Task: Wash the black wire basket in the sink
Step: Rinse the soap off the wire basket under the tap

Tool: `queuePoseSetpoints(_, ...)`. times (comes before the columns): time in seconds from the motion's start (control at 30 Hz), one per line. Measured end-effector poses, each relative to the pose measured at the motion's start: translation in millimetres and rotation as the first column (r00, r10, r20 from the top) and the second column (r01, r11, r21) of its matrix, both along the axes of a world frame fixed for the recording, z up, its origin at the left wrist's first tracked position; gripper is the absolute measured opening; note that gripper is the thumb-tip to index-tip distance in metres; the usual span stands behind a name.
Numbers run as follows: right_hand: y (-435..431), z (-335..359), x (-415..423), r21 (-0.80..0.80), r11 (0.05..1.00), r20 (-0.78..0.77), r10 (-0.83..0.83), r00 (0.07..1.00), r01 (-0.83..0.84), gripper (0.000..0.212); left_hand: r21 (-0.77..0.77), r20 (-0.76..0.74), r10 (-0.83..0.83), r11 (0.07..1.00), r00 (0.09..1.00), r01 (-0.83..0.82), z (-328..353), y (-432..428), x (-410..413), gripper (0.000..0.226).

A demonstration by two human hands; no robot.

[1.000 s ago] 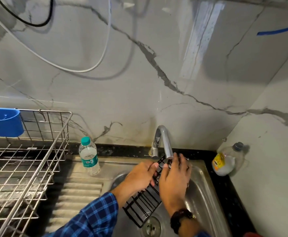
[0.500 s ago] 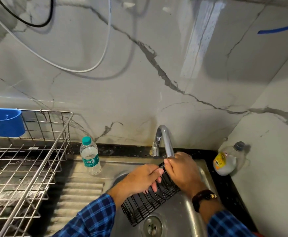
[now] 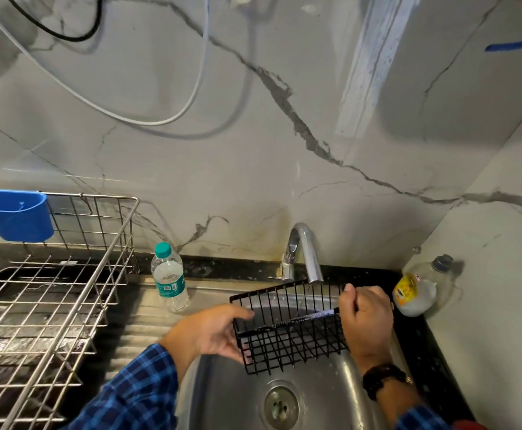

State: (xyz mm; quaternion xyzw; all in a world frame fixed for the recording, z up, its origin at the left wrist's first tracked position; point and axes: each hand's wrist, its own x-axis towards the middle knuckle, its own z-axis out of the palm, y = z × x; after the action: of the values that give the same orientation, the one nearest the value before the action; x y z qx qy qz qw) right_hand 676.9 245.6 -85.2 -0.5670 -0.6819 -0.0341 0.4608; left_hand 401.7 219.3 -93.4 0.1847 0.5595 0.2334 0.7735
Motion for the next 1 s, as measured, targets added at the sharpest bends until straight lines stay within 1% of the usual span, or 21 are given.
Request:
queuePoseSetpoints(0.07, -6, 0, 0, 0.012, 0.999, -0.014, 0.05, 0.999, -0.05, 0.043, 0.003, 0.002, 0.085, 0.996, 0.996, -0.085, -3, -3, 7, 0.04)
queuePoseSetpoints(0.1, -9, 1, 2, -0.016, 0.998, -0.017, 0.058, 0.998, -0.058, 0.044, 0.015, 0.008, 0.117, 0.993, 0.993, -0.117, -8, -4, 9, 0.039)
queuePoseSetpoints(0.13, -11, 2, 4, -0.094, 0.995, -0.022, 0.037, 0.999, -0.039, 0.047, 0.036, 0.001, 0.131, 0.991, 0.991, -0.131, -12, -4, 10, 0.046)
queuePoseSetpoints(0.17, -11, 3, 7, -0.205, 0.979, -0.004, 0.007, 1.0, -0.008, 0.05, 0.077, -0.02, 0.142, 0.987, 0.99, -0.141, -14, -5, 13, 0.056)
queuePoseSetpoints(0.2, -10, 2, 8, -0.342, 0.939, 0.055, 0.009, 0.998, 0.01, 0.048, 0.133, -0.054, 0.16, 0.979, 0.986, -0.152, -15, -6, 16, 0.067)
queuePoseSetpoints(0.27, -10, -5, 3, -0.614, 0.789, 0.199, 0.132, 0.971, 0.018, 0.034, 0.282, -0.141, 0.192, 0.948, 0.971, -0.147, -7, -9, 29, 0.079)
queuePoseSetpoints(0.3, -10, -10, -3, -0.731, 0.682, 0.237, 0.199, 0.951, 0.039, 0.026, 0.337, -0.174, 0.198, 0.932, 0.965, -0.131, -4, -11, 36, 0.081)
queuePoseSetpoints(0.33, -11, -15, -9, -0.819, 0.57, 0.244, 0.24, 0.94, 0.067, 0.027, 0.371, -0.185, 0.202, 0.921, 0.962, -0.122, -2, -12, 44, 0.08)
queuePoseSetpoints(0.37, -12, -21, -16, -0.874, 0.478, 0.219, 0.237, 0.947, 0.082, 0.039, 0.397, -0.185, 0.198, 0.911, 0.962, -0.111, -1, -13, 52, 0.076)
queuePoseSetpoints(0.4, -13, -26, -24, -0.905, 0.415, 0.188, 0.193, 0.963, 0.093, 0.049, 0.413, -0.185, 0.194, 0.905, 0.963, -0.103, -1, -13, 58, 0.07)
queuePoseSetpoints(0.43, -15, -29, -31, -0.912, 0.395, 0.175, 0.128, 0.976, 0.112, 0.059, 0.423, -0.189, 0.184, 0.902, 0.964, -0.089, -1, -13, 62, 0.065)
queuePoseSetpoints(0.5, -19, -34, -44, -0.894, 0.416, 0.2, 0.039, 0.979, 0.166, 0.078, 0.427, -0.178, 0.155, 0.902, 0.972, -0.065, 0, -13, 68, 0.059)
queuePoseSetpoints(0.57, -21, -38, -61, -0.888, 0.426, 0.209, 0.039, 0.977, 0.173, 0.089, 0.43, -0.155, 0.116, 0.902, 0.981, -0.039, -1, -11, 73, 0.05)
queuePoseSetpoints(0.6, -22, -37, -70, -0.901, 0.409, 0.191, 0.077, 0.979, 0.143, 0.091, 0.434, -0.151, 0.1, 0.901, 0.983, -0.025, 0, -11, 74, 0.047)
queuePoseSetpoints(0.67, -21, -37, -83, -0.922, 0.385, 0.125, 0.228, 0.966, 0.028, 0.09, 0.462, -0.157, 0.098, 0.887, 0.983, -0.015, -3, -9, 76, 0.046)
queuePoseSetpoints(0.73, -19, -36, -75, -0.909, 0.4, 0.054, 0.391, 0.919, -0.117, 0.083, 0.475, -0.155, 0.167, 0.877, 0.974, -0.074, -6, -8, 72, 0.045)
queuePoseSetpoints(0.77, -19, -36, -64, -0.901, 0.403, 0.051, 0.468, 0.882, -0.162, 0.076, 0.468, -0.145, 0.217, 0.875, 0.965, -0.126, -7, -8, 68, 0.042)
queuePoseSetpoints(0.83, -19, -35, -37, -0.914, 0.381, 0.122, 0.586, 0.801, -0.14, 0.063, 0.452, -0.098, 0.304, 0.862, 0.948, -0.23, -8, -9, 60, 0.042)
queuePoseSetpoints(0.87, -19, -33, -26, -0.927, 0.361, 0.152, 0.604, 0.783, -0.099, 0.061, 0.444, -0.076, 0.329, 0.856, 0.941, -0.263, -8, -10, 57, 0.043)
queuePoseSetpoints(0.93, -17, -26, -18, -0.959, 0.283, 0.166, 0.592, 0.789, -0.011, 0.066, 0.43, -0.056, 0.36, 0.85, 0.931, -0.303, -8, -11, 57, 0.044)
queuePoseSetpoints(1.0, -20, -18, -30, -0.979, 0.197, 0.154, 0.56, 0.814, 0.05, 0.078, 0.406, -0.048, 0.392, 0.848, 0.919, -0.341, -11, -10, 62, 0.046)
